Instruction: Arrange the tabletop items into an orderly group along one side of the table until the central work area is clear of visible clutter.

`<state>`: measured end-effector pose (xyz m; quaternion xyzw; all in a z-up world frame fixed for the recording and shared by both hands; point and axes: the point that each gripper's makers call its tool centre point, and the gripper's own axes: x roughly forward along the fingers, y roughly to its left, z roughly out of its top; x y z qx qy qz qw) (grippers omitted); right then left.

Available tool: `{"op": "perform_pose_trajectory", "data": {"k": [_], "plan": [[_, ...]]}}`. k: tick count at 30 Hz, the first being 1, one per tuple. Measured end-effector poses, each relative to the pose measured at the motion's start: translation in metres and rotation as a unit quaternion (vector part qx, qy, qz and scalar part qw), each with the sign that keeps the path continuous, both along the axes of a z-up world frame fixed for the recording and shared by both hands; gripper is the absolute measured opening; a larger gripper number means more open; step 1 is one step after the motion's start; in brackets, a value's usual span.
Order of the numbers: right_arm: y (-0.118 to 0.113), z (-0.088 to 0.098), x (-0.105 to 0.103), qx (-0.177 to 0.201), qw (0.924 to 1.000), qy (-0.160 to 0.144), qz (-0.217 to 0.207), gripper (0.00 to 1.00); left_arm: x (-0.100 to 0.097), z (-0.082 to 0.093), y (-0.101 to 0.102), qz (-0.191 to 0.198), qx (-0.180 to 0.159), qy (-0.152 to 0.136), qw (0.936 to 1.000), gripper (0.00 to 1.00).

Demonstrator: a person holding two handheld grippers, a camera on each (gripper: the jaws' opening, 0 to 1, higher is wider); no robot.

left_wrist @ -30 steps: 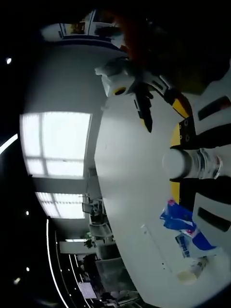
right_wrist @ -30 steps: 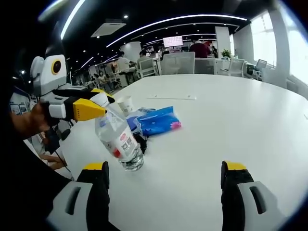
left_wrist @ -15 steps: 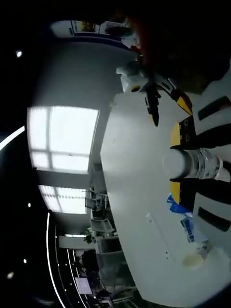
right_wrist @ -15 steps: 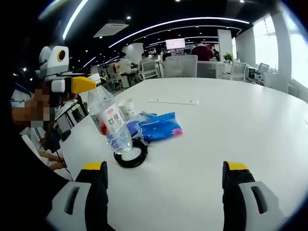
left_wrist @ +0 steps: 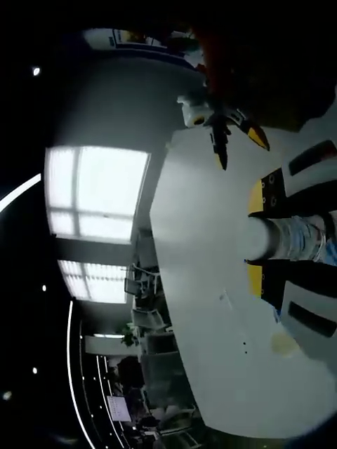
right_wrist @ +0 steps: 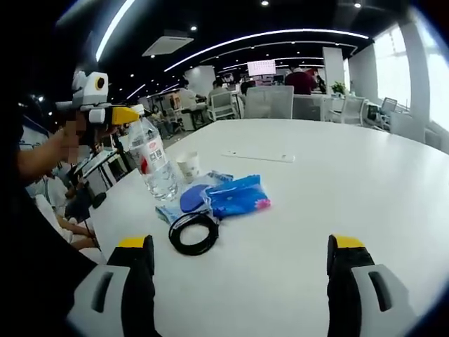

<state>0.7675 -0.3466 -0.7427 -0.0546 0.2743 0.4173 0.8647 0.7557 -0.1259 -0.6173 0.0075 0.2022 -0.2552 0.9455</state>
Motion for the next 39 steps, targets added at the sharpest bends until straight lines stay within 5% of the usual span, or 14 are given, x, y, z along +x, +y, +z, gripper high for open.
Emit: {"op": "perform_pose_trajectory", "data": {"k": [17,28,39], "plan": [[0.007,0.01,0.009,0.01,0.9999,0.006,0.009,1.0,0.017,0.024,0.095,0.033,0.015,-0.008,0.9993,0.18],[0.007,0.003,0.01,0.004,0.9999,0.016,0.0,1.0,0.034,0.012,0.155,0.037,0.027,-0.01,0.9989,0.18],[0.008,0.002,0.015,0.005,0.9998,0.016,-0.013,1.0,0.049,-0.017,0.179,0.027,0.051,0.01,0.9983,0.18]]}}
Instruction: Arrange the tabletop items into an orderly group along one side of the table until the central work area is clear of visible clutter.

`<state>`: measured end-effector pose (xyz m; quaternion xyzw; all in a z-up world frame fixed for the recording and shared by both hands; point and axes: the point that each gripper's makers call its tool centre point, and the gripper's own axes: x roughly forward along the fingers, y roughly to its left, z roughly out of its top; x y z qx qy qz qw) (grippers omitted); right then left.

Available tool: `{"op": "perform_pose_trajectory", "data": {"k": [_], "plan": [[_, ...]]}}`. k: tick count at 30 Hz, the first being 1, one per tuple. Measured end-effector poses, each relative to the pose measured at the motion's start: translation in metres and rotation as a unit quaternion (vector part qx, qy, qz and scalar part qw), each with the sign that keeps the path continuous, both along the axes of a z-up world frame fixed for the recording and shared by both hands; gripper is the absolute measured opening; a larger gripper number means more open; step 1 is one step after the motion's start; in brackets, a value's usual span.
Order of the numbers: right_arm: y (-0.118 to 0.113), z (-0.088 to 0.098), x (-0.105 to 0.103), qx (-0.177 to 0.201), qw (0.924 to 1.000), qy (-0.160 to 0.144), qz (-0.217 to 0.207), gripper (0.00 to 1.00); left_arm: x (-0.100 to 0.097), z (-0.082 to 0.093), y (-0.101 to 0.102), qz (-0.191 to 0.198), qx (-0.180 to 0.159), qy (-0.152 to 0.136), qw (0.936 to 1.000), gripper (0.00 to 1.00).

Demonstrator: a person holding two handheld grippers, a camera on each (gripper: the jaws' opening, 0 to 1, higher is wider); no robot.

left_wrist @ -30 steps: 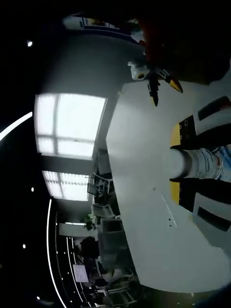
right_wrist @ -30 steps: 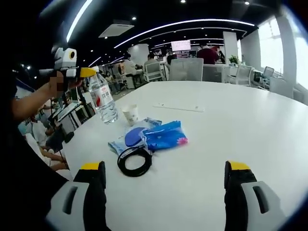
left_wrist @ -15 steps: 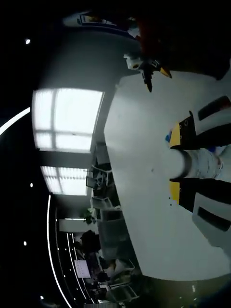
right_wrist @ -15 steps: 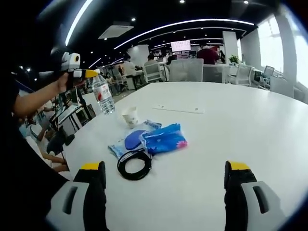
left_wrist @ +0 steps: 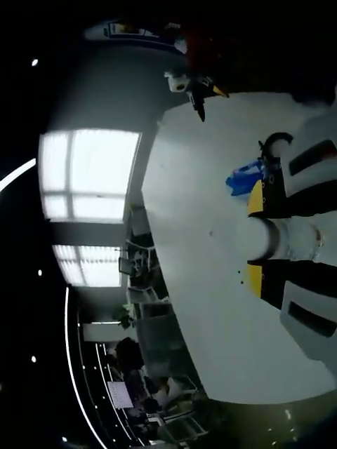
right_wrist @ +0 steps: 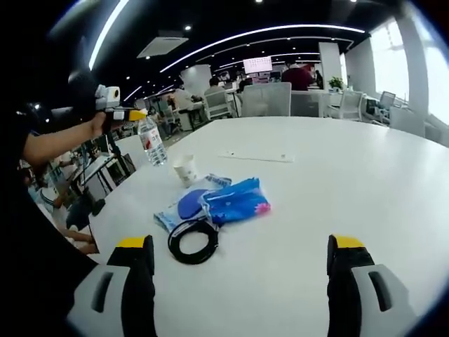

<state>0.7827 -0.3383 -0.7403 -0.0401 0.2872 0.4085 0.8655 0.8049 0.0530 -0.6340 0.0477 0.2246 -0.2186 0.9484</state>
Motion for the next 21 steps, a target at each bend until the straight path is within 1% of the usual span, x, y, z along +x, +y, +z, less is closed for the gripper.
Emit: {"op": "perform_pose_trajectory", "data": {"k": [4,7,9,14,17,19,21], "plan": [[0.002,-0.001,0.002,-0.002,1.0,0.0,-0.002,1.0,0.002,-0.012,-0.002,0.005,0.003,0.014,0.9999,0.18],[0.004,-0.002,0.003,-0.006,1.0,0.0,-0.002,1.0,0.008,-0.025,0.004,-0.002,0.014,0.023,0.9996,0.18],[0.004,-0.001,0.004,-0.005,1.0,0.0,-0.003,1.0,0.011,-0.031,0.007,-0.006,0.017,0.028,0.9994,0.18],[0.005,-0.003,0.006,-0.009,0.9999,0.002,-0.008,1.0,0.018,-0.048,0.016,-0.01,0.014,0.042,0.999,0.18],[0.005,-0.005,0.005,-0.011,0.9999,0.006,-0.011,1.0,0.02,-0.059,0.019,-0.024,0.018,0.047,0.9985,0.18],[0.005,-0.006,0.006,-0.011,0.9999,0.006,-0.012,1.0,0.021,-0.064,0.02,-0.029,0.02,0.05,0.9981,0.18],[0.005,-0.007,0.007,-0.011,0.9998,0.008,-0.015,1.0,0.022,-0.069,0.018,-0.042,0.026,0.052,0.9974,0.18]]}}
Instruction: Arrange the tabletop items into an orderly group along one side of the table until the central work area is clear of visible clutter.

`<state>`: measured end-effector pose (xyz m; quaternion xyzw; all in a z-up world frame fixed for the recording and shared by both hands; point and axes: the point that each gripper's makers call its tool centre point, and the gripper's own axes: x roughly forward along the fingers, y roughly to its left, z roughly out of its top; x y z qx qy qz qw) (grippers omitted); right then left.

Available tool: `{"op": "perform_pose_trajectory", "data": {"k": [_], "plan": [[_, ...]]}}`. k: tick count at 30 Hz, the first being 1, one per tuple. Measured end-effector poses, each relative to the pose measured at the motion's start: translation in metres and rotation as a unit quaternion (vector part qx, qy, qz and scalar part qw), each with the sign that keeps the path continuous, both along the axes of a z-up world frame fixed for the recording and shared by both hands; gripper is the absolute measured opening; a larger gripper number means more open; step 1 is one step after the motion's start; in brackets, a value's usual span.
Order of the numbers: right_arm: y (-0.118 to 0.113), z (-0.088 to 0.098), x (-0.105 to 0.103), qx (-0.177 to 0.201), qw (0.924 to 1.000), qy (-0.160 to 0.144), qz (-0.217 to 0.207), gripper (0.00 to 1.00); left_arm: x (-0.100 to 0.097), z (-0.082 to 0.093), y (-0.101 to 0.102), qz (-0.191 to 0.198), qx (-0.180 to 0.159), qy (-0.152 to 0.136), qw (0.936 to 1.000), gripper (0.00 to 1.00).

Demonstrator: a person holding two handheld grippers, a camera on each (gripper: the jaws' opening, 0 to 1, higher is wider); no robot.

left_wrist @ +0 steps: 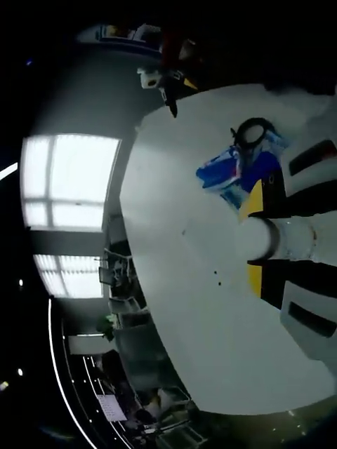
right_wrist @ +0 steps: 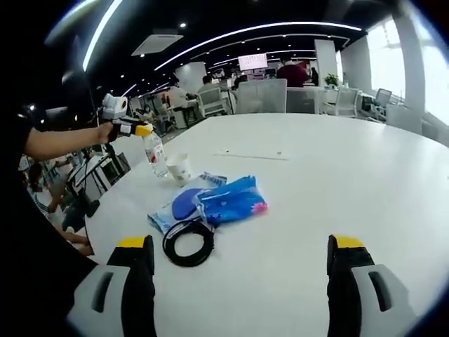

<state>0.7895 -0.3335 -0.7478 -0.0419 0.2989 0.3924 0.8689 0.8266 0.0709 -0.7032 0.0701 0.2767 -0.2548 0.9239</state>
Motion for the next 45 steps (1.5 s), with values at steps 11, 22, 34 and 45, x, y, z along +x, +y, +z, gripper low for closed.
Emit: {"op": "perform_pose_trajectory", "data": {"k": [11,22,34,45], "plan": [[0.004,-0.004,0.003,-0.004,1.0,0.005,-0.006,1.0,0.011,-0.006,-0.001,-0.024,-0.013,-0.015,0.9995,0.18],[0.006,-0.007,0.004,-0.009,0.9999,0.01,-0.005,0.99,0.009,-0.012,-0.014,-0.046,-0.013,-0.016,0.9987,0.19],[0.006,-0.012,0.003,-0.011,0.9998,0.016,-0.004,0.99,0.009,-0.017,-0.011,-0.052,-0.012,-0.017,0.9984,0.2],[0.009,-0.012,0.005,-0.01,0.9998,0.015,0.001,0.99,0.003,-0.012,-0.018,-0.063,-0.011,-0.027,0.9976,0.21]]}}
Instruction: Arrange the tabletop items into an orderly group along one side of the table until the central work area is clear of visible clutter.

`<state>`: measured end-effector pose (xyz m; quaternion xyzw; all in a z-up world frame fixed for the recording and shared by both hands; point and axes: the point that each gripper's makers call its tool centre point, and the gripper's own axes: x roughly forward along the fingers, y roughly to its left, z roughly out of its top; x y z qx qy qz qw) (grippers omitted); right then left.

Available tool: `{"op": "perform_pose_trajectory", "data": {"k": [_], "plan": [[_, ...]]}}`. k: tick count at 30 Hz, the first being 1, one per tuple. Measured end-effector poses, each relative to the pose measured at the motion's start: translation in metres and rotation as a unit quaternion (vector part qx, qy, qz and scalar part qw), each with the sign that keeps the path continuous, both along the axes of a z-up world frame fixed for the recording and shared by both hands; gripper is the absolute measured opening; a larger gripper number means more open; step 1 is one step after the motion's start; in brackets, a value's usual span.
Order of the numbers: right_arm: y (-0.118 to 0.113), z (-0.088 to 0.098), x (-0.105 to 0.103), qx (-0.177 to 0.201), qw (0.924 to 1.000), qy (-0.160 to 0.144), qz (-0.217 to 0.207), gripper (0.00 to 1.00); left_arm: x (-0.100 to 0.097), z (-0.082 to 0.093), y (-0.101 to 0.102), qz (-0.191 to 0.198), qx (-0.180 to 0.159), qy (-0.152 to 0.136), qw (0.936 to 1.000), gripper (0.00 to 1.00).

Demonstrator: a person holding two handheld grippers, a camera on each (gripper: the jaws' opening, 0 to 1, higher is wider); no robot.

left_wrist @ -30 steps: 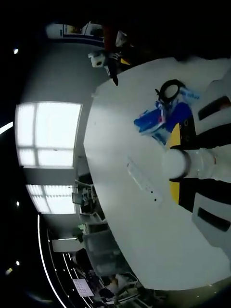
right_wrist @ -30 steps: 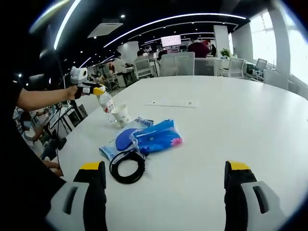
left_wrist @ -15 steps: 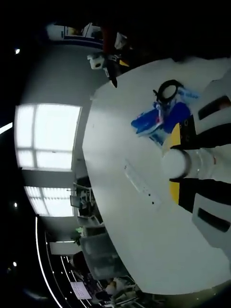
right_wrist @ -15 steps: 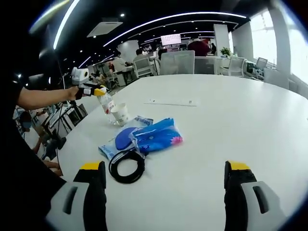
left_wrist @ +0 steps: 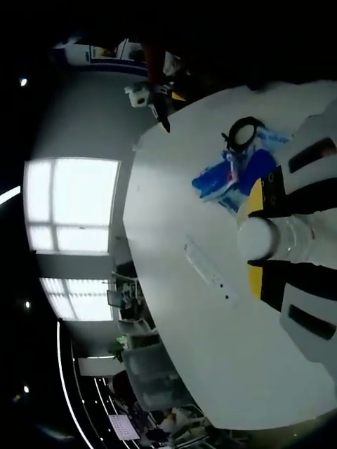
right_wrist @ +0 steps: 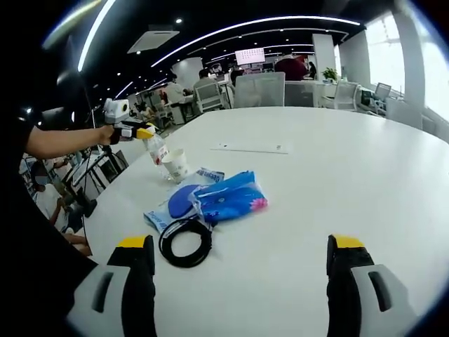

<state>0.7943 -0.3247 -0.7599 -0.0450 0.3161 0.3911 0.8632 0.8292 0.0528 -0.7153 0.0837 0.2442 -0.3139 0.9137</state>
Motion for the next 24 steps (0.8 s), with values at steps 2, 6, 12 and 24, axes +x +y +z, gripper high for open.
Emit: {"op": "perform_pose_trajectory", "data": {"k": [2,6,12,24], "plan": [[0.001,0.0,0.0,0.0,1.0,0.0,0.003,0.99,-0.001,0.002,-0.002,0.001,-0.003,0.0,1.0,0.22],[0.003,0.0,-0.001,0.002,1.0,0.0,0.008,0.99,0.002,0.004,0.003,0.013,-0.009,-0.005,0.9999,0.26],[0.004,0.003,0.001,0.01,0.9999,-0.005,0.012,0.99,0.001,0.004,0.02,0.042,-0.008,0.004,0.9991,0.36],[0.008,0.003,0.006,0.017,0.9994,-0.014,0.028,1.0,-0.02,0.018,0.039,0.125,0.017,0.003,0.992,0.62]]}}
